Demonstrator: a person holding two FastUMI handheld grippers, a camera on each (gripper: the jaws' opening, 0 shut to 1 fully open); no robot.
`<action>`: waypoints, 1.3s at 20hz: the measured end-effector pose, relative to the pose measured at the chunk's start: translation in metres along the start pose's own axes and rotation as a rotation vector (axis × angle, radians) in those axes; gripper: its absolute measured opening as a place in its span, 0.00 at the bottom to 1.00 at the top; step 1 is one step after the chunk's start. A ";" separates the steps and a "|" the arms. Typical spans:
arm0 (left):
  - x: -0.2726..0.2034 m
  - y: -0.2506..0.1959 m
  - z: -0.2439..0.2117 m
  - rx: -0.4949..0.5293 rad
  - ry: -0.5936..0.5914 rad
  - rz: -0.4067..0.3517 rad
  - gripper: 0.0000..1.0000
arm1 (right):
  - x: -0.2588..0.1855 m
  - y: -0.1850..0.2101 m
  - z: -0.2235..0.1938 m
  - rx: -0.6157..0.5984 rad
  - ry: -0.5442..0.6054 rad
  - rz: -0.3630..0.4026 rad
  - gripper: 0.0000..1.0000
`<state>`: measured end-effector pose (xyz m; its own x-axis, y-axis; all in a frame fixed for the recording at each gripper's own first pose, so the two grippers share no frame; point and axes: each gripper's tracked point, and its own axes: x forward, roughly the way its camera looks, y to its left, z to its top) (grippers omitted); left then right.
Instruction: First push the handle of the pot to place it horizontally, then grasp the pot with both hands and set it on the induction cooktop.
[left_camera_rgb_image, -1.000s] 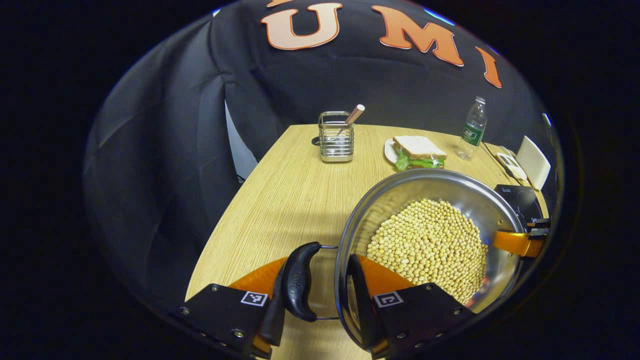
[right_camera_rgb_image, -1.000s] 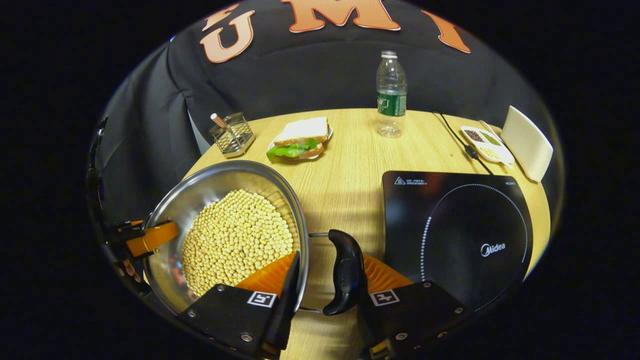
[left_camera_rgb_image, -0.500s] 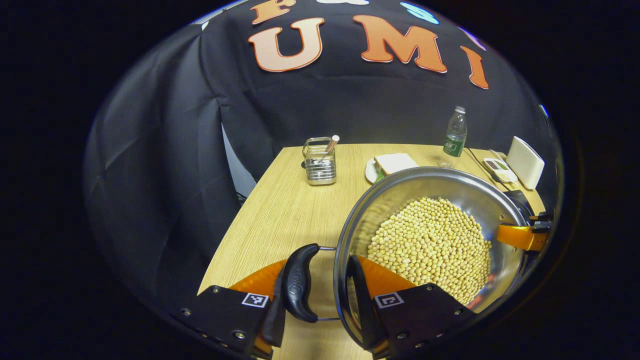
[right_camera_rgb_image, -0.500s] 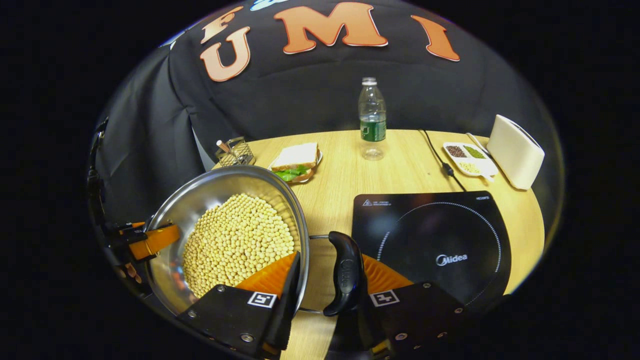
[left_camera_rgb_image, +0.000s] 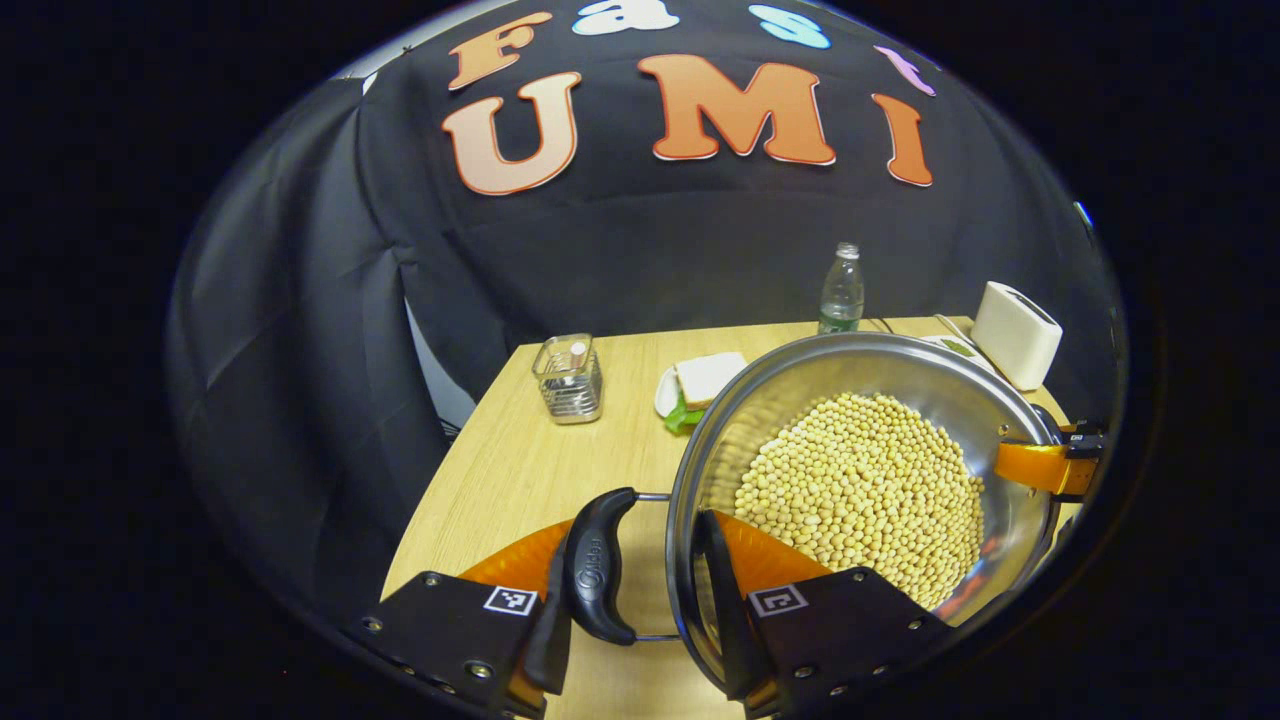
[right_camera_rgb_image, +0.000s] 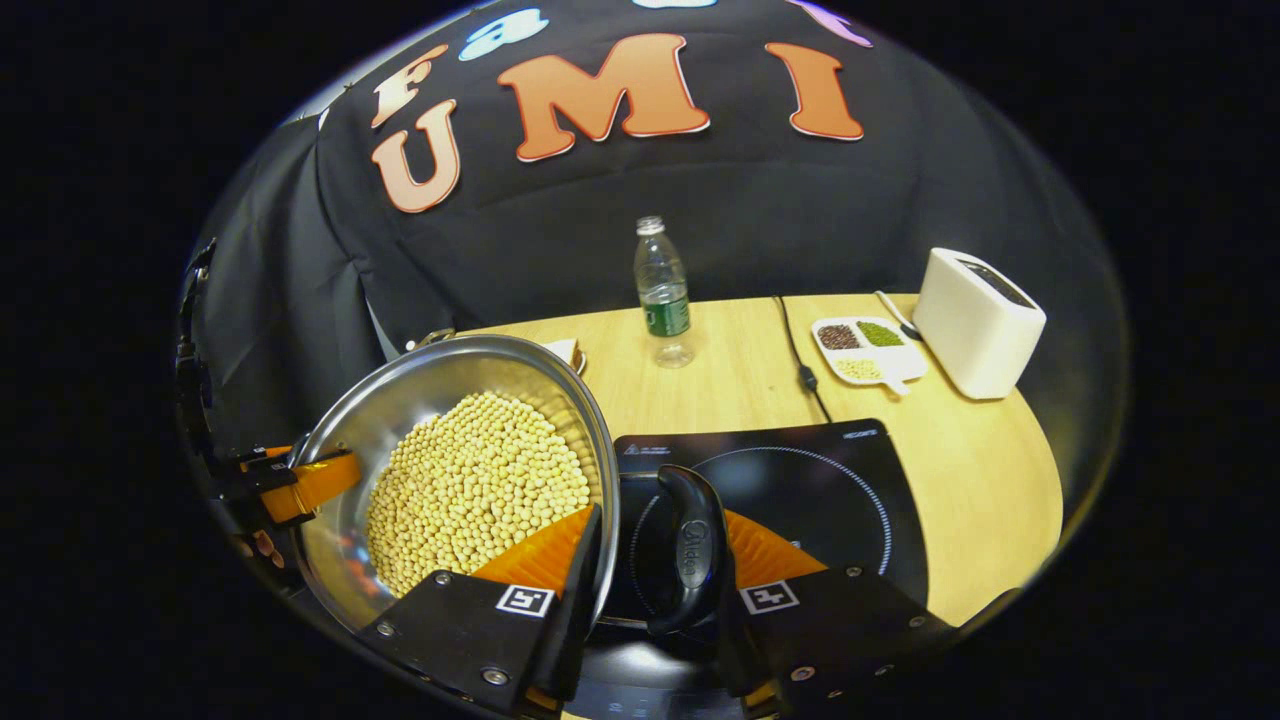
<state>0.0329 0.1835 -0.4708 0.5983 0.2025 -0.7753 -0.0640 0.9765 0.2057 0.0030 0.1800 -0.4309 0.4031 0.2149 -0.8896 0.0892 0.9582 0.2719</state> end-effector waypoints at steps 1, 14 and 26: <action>0.004 -0.005 -0.005 0.005 -0.001 -0.008 0.61 | -0.002 -0.008 0.003 0.003 -0.004 -0.007 0.53; 0.059 -0.028 0.000 0.078 -0.016 -0.135 0.61 | -0.024 -0.134 0.010 0.085 -0.027 -0.126 0.53; 0.071 -0.030 0.002 0.083 0.023 -0.185 0.61 | -0.022 -0.168 0.011 0.122 0.001 -0.170 0.53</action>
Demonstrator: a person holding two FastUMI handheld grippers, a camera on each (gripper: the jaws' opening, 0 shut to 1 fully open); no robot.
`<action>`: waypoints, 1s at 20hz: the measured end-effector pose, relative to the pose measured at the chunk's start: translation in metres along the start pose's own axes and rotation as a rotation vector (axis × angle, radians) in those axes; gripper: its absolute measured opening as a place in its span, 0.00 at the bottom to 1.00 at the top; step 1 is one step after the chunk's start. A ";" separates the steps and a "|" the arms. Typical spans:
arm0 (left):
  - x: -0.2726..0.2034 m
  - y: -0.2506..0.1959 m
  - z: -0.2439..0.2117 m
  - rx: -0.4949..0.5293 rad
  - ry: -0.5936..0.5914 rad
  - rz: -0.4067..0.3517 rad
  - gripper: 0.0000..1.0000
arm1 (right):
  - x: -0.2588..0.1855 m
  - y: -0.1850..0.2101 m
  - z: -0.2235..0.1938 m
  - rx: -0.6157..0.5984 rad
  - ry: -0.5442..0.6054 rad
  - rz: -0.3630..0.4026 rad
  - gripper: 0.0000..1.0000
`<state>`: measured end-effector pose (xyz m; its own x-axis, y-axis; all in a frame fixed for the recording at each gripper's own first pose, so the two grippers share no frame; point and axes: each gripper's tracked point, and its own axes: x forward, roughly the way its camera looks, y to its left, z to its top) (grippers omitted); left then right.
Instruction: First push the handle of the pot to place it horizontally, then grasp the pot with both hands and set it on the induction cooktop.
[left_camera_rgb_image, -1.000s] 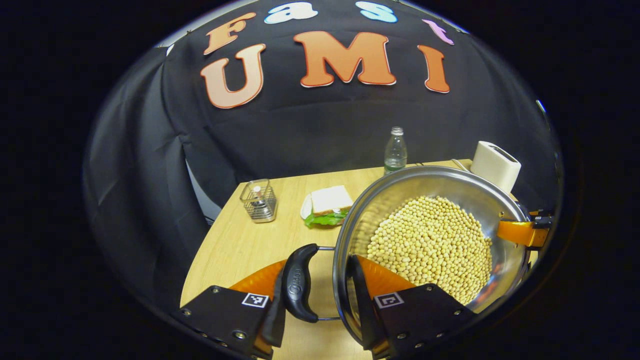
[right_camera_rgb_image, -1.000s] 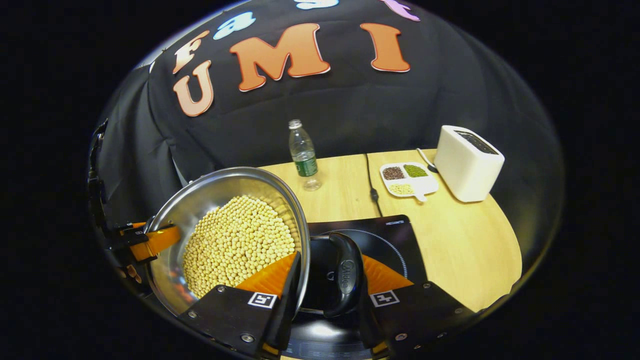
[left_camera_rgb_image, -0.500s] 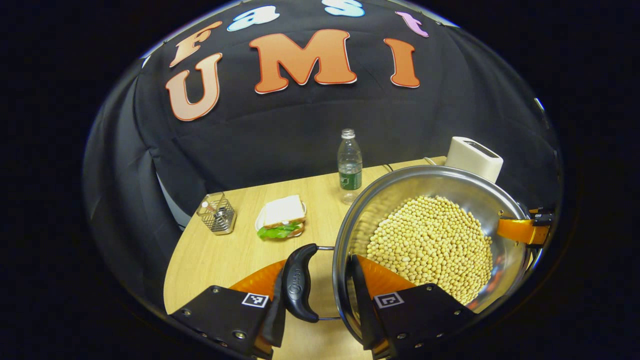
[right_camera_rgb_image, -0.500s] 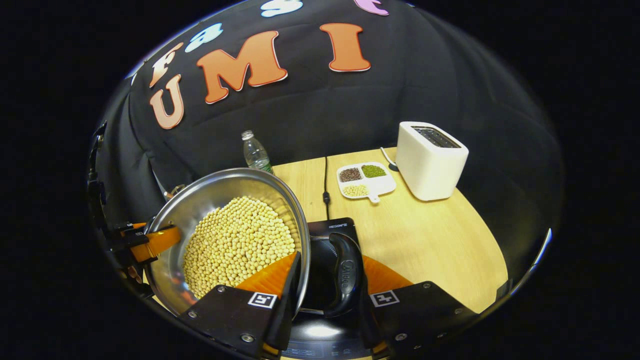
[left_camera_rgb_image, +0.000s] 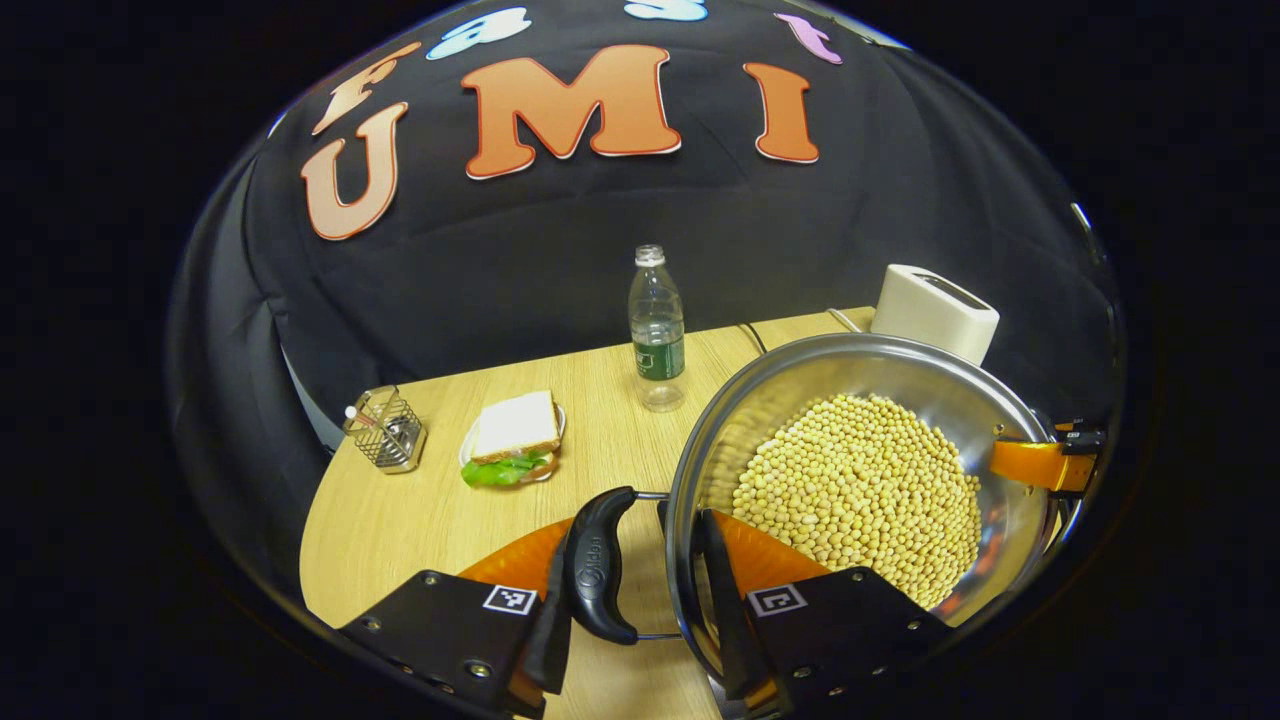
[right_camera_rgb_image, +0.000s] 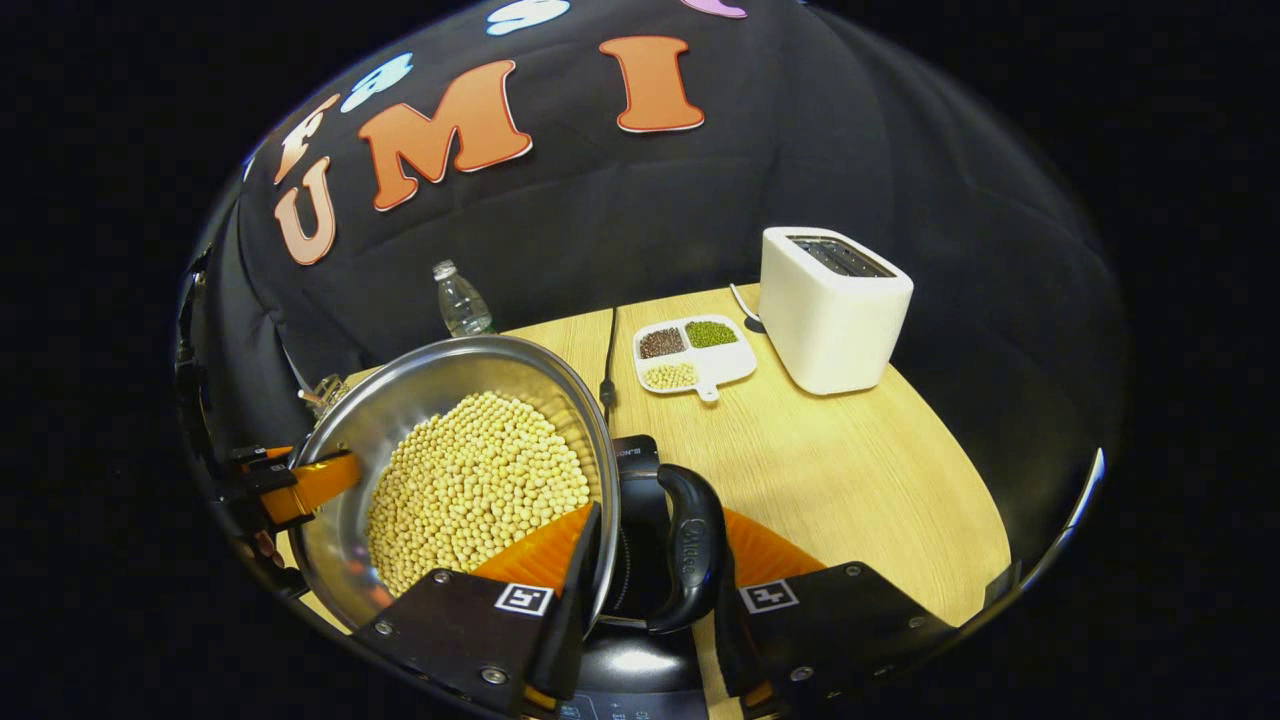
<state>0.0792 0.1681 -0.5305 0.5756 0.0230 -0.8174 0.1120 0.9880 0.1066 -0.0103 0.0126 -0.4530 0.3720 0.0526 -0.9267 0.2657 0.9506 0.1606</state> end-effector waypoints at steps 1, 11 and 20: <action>-0.001 0.001 0.001 -0.003 0.007 -0.001 0.61 | -0.001 0.000 0.002 -0.001 0.004 0.000 0.53; 0.000 0.003 0.004 -0.015 0.030 -0.005 0.61 | -0.002 -0.001 0.003 0.000 0.031 -0.001 0.53; -0.002 -0.001 -0.006 -0.025 0.017 -0.044 0.61 | -0.005 -0.004 0.012 0.001 0.011 0.035 0.59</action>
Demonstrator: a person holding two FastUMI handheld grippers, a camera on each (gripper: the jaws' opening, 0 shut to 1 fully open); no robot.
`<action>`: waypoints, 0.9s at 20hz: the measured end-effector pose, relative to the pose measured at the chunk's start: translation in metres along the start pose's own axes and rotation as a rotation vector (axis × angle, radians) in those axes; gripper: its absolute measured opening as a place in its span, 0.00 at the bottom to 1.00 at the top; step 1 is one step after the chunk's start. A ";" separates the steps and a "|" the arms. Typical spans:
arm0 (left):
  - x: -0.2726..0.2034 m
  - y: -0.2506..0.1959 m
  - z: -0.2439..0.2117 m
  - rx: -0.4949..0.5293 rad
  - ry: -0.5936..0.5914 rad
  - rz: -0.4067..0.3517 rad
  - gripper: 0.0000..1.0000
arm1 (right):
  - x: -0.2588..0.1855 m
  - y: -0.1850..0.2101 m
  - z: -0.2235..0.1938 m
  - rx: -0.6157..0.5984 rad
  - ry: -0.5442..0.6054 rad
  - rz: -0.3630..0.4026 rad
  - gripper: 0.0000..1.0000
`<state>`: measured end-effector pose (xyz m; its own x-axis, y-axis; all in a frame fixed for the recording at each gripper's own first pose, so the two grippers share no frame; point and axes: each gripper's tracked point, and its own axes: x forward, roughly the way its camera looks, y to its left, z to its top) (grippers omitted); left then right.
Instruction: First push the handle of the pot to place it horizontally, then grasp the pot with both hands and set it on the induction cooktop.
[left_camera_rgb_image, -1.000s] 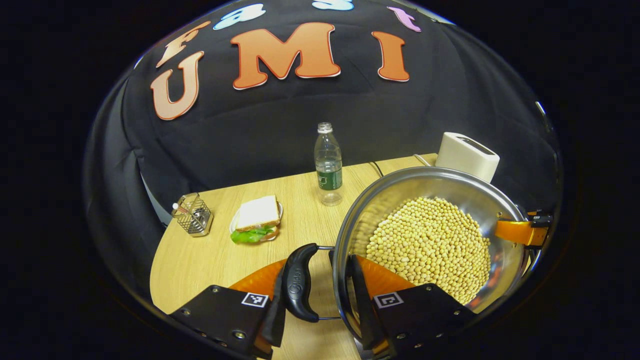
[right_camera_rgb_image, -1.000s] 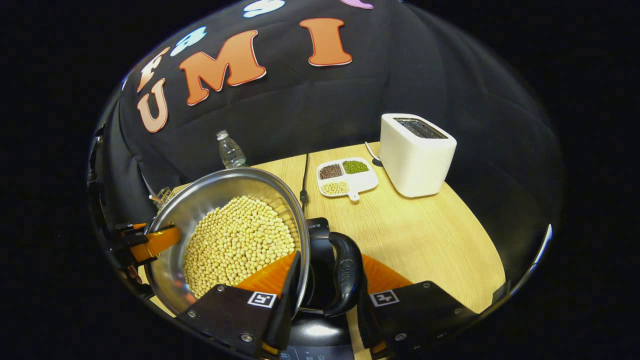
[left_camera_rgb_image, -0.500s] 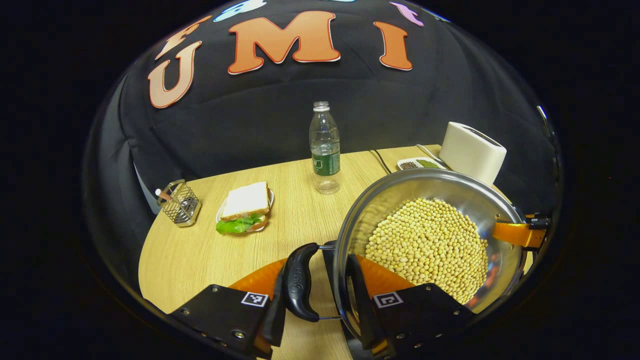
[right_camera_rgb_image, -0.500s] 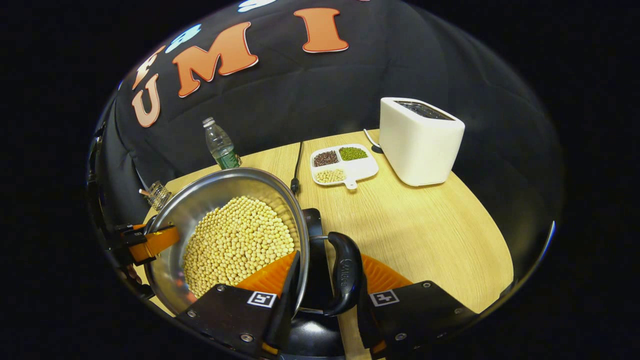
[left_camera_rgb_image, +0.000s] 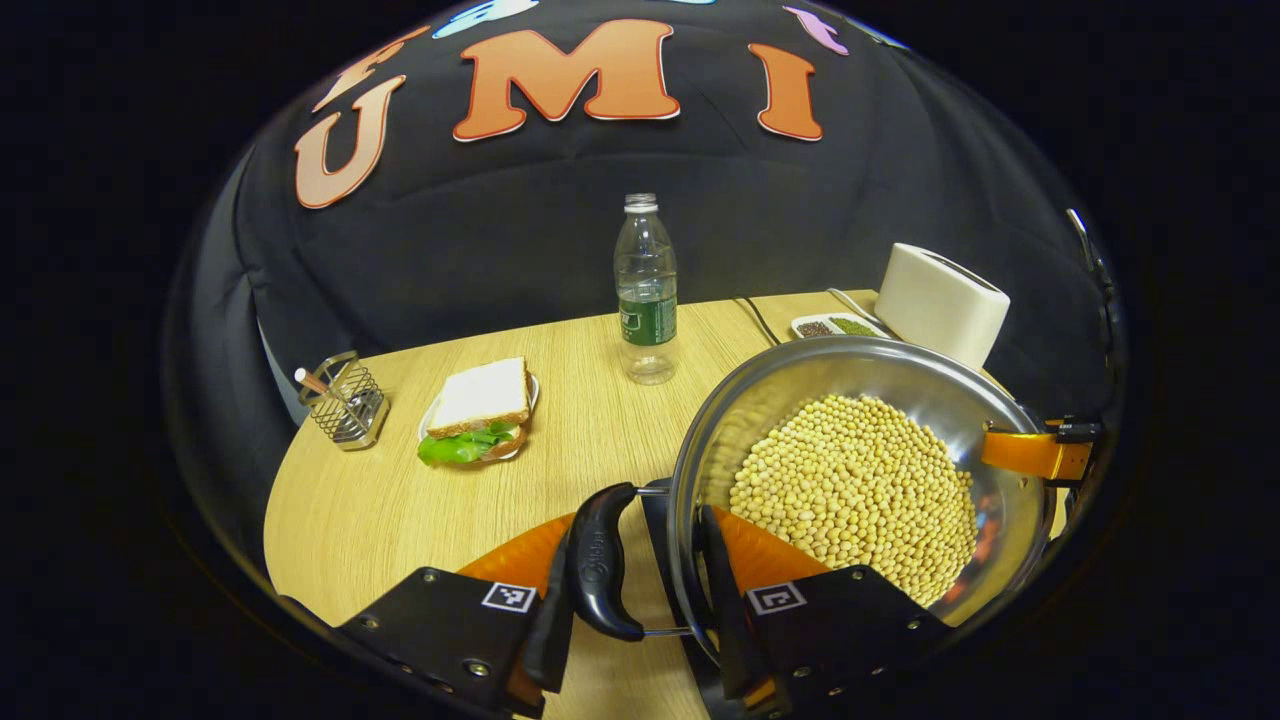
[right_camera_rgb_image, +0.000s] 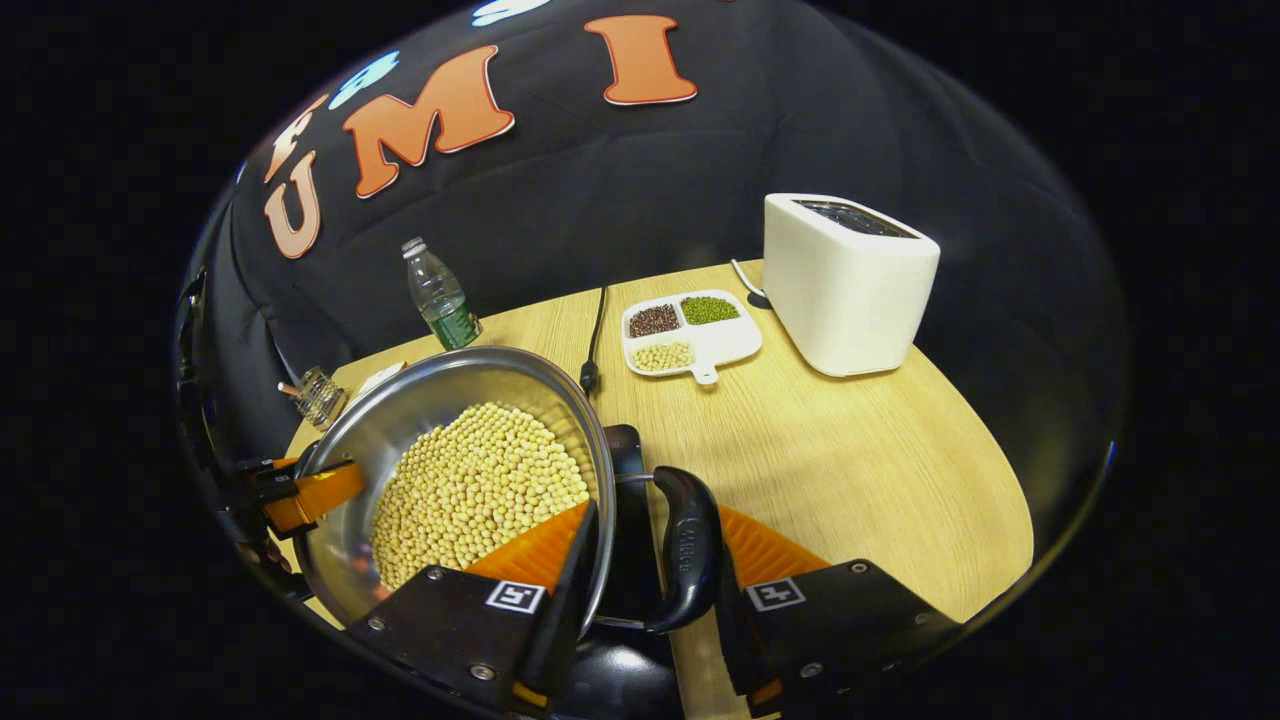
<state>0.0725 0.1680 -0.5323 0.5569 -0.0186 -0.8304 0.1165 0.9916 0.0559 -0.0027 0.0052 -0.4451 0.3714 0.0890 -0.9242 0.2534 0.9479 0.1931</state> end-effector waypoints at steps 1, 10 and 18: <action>-0.002 0.000 -0.003 0.009 -0.007 0.004 0.66 | -0.001 0.000 0.001 -0.006 -0.005 0.009 0.63; -0.090 0.036 0.065 0.073 -0.262 0.143 0.84 | -0.052 0.003 0.064 -0.135 -0.279 -0.084 0.94; -0.251 0.058 0.167 -0.034 -0.649 0.182 0.84 | -0.187 0.044 0.157 -0.220 -0.691 -0.039 0.94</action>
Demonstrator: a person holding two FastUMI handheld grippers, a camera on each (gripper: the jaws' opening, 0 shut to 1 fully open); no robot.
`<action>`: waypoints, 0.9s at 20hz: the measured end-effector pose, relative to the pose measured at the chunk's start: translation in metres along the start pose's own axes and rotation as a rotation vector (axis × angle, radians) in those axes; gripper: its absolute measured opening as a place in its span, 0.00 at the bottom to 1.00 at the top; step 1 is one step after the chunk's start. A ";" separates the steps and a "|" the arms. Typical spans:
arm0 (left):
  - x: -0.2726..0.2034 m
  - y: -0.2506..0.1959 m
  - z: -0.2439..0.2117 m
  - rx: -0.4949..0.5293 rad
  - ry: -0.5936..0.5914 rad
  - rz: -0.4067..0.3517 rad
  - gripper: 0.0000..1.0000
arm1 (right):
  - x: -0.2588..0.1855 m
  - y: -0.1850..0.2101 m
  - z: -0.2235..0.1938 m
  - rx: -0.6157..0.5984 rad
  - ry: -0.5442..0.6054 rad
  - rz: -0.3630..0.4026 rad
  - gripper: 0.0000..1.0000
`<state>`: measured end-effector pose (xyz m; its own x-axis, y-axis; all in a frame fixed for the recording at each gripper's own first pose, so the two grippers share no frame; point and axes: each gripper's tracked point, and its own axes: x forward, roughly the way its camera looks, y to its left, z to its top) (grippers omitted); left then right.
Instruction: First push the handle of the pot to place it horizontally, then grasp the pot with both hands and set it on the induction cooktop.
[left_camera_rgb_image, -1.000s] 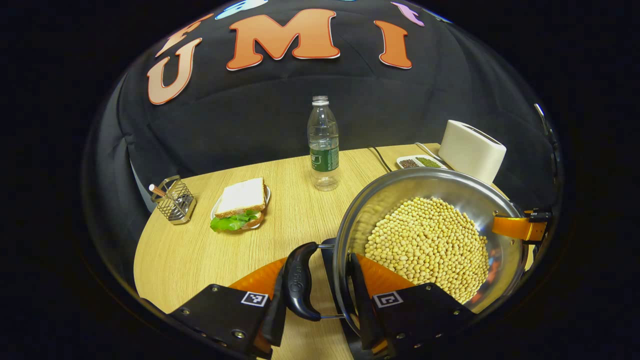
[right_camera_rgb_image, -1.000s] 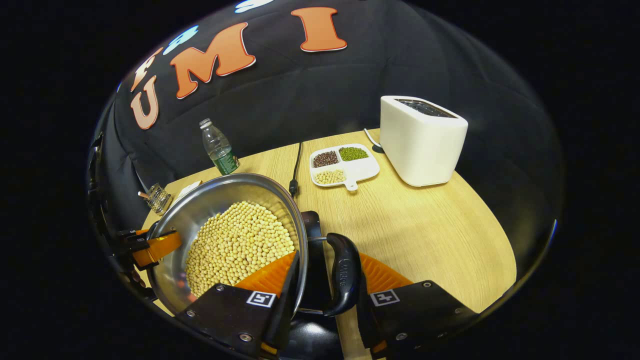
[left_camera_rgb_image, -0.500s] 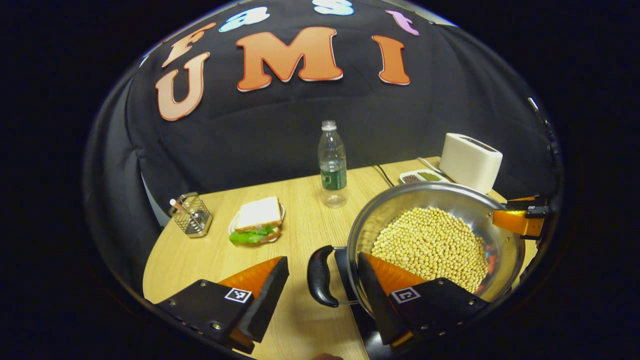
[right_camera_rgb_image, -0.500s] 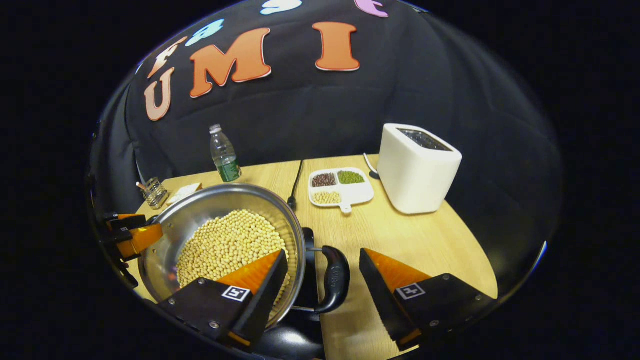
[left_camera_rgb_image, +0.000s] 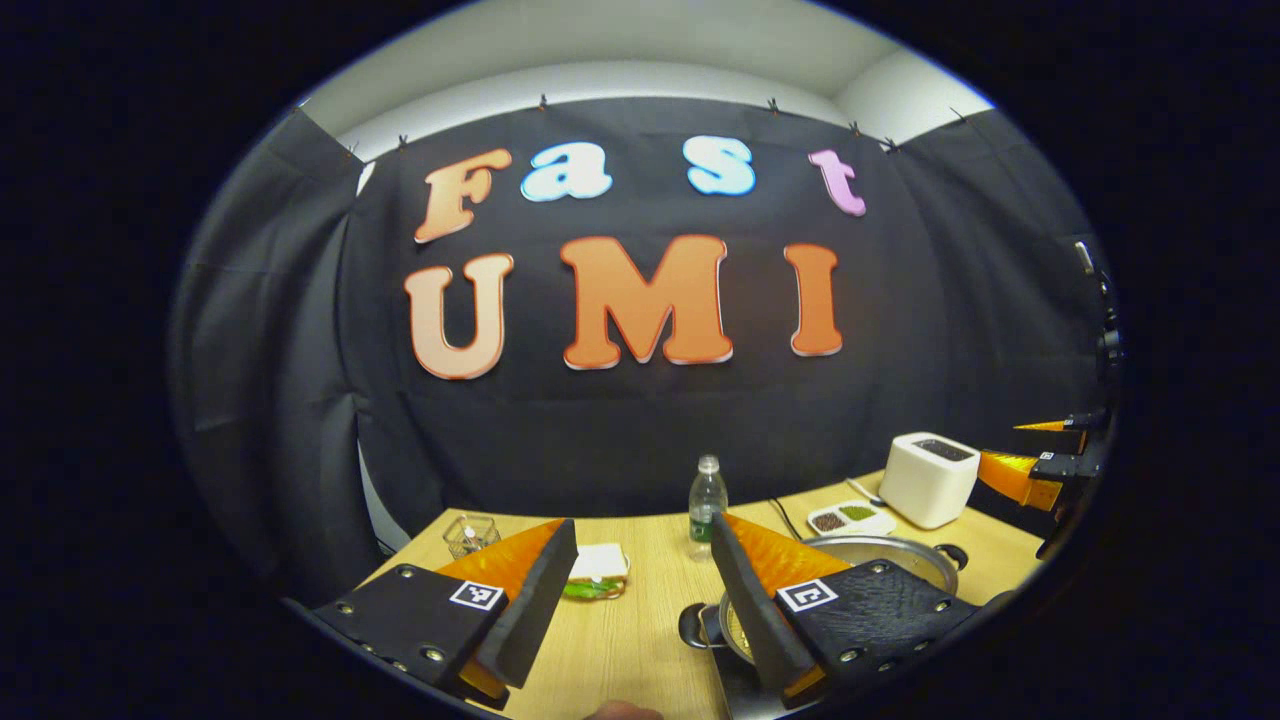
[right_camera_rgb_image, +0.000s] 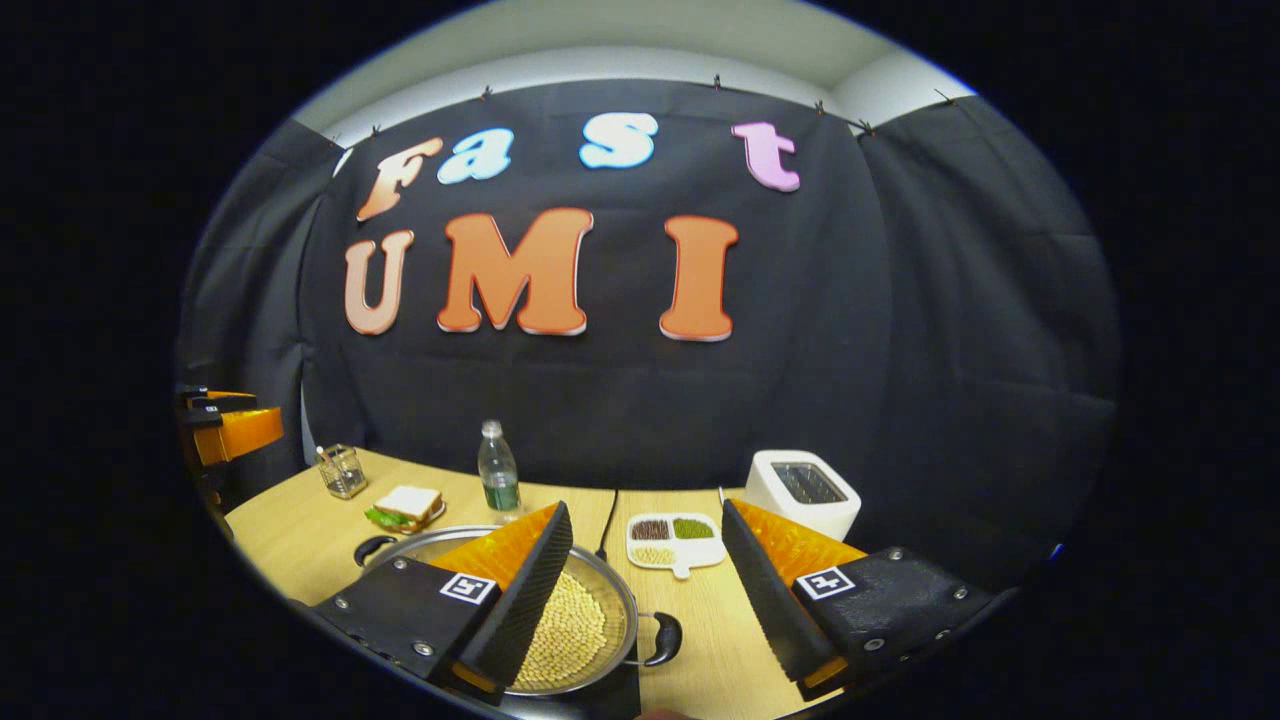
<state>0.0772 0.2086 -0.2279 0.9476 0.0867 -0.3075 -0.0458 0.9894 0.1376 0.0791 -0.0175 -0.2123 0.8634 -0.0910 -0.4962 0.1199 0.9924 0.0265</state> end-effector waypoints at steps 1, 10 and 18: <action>-0.011 0.007 0.026 -0.008 -0.054 0.005 0.84 | -0.010 -0.001 0.022 0.000 -0.049 0.006 0.94; -0.105 0.051 0.163 -0.067 -0.288 0.045 0.84 | -0.100 -0.014 0.170 0.037 -0.305 0.087 0.97; -0.144 0.099 0.196 -0.084 -0.290 0.168 0.83 | -0.139 -0.011 0.218 0.056 -0.345 0.171 0.93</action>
<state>-0.0014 0.2717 0.0147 0.9746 0.2241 -0.0053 -0.2229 0.9714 0.0819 0.0642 -0.0340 0.0456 0.9862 0.0437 -0.1599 -0.0219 0.9905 0.1357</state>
